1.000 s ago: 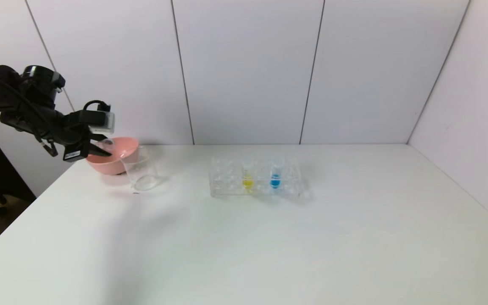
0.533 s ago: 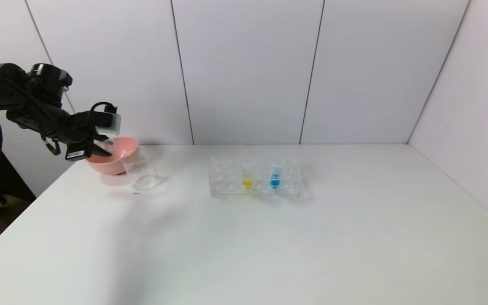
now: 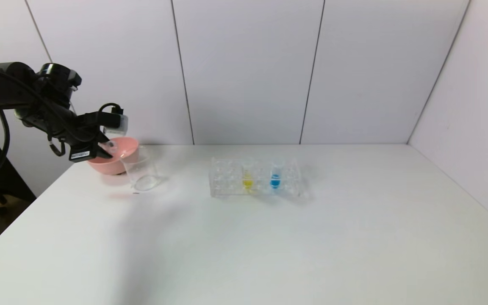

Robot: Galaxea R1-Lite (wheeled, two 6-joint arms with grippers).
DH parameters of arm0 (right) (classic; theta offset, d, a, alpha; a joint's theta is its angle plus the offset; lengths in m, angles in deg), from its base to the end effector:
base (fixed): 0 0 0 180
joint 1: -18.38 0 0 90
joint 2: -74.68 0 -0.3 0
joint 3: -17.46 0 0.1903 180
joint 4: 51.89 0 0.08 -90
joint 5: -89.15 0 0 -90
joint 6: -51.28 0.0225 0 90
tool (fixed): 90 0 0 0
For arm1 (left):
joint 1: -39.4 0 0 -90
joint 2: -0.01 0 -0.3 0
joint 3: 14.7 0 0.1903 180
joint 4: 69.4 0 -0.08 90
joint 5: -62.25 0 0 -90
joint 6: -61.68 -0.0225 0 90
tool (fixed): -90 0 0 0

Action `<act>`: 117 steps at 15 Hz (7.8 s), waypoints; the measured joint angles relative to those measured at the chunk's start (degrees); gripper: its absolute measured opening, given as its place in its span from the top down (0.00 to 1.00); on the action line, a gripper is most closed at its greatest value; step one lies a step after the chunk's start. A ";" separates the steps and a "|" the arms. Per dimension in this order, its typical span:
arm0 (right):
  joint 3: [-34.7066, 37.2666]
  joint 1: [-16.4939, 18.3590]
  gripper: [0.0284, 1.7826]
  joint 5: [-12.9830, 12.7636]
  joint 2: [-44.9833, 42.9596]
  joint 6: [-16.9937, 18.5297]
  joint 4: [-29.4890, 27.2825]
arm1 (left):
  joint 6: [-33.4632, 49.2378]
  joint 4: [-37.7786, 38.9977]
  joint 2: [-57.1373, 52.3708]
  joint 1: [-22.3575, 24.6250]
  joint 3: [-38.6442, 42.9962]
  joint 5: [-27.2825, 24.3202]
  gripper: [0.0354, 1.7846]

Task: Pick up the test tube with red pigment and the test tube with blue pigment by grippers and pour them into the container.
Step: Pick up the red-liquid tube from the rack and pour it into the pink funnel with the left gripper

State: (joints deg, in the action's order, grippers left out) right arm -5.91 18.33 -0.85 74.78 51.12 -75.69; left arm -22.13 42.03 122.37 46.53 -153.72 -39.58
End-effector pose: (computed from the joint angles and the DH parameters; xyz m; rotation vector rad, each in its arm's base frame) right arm -0.0227 0.0000 0.0748 -0.0028 0.0092 0.0009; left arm 0.4033 0.0458 0.2277 1.2092 0.6566 -0.6988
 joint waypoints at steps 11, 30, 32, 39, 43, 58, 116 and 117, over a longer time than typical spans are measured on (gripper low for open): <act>0.00 0.00 0.00 0.00 0.00 0.02 0.02 | 0.71 -0.41 -0.33 -1.07 0.00 1.80 0.74; 0.00 0.00 0.00 0.00 0.00 0.00 0.02 | 0.79 -0.22 -0.28 -3.04 -0.28 5.96 0.74; 0.00 0.00 0.00 0.00 0.00 0.00 0.02 | 0.77 -0.09 -0.15 -3.39 -0.28 7.06 0.74; 0.00 -0.02 0.00 0.00 0.01 -0.02 0.02 | 0.79 0.56 0.16 -3.91 -0.28 9.63 0.74; 0.00 -0.02 0.00 0.00 0.00 0.00 0.00 | 0.77 1.05 0.16 -4.49 -0.28 11.85 0.74; 0.00 -0.02 0.00 0.00 0.00 0.00 0.00 | 0.71 1.94 -0.17 -5.81 -0.28 14.06 0.74; 0.00 0.00 0.00 0.00 0.00 0.00 0.00 | 31.39 15.76 -5.72 -8.36 -0.20 17.25 0.74; 0.00 0.00 0.00 0.00 0.00 0.00 0.00 | 35.58 18.29 -6.46 -7.95 -0.20 15.59 0.74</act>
State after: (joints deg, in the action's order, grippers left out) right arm -5.91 18.33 -0.85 74.78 51.12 -75.69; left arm 13.46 60.31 115.91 38.58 -153.92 -23.98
